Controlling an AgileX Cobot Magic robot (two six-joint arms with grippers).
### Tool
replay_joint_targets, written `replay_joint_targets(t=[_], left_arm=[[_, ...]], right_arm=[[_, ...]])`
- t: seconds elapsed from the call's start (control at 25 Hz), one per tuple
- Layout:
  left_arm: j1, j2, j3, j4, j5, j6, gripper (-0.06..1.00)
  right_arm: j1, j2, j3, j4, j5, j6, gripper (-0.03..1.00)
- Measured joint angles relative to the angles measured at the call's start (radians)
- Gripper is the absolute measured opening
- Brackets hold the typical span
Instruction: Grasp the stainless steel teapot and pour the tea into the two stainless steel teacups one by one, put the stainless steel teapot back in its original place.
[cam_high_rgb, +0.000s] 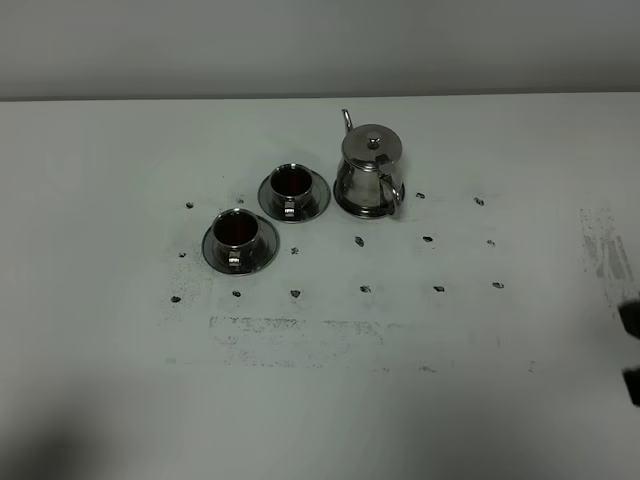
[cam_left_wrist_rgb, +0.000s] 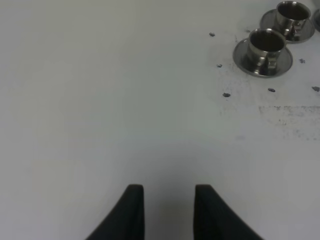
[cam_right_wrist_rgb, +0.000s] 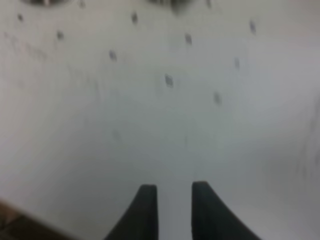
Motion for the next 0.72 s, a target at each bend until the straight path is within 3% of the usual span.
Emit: replay_joint_targets(t=[0.2,0.48,0.72], left_arm=[[0.000,0.000,0.000,0.000,0.000,0.000,0.24],[0.000,0.000,0.000,0.000,0.000,0.000,0.24],[0.000,0.000,0.000,0.000,0.000,0.000,0.24]], right_arm=[[-0.115,-0.255,0.110,0.010,0.144,0.001,0.18],[-0.223,-0.431,0.231,0.008,0.121,0.000,0.18],[-0.312,-0.512,0.246,-0.014,0.116,-0.001,0.18]])
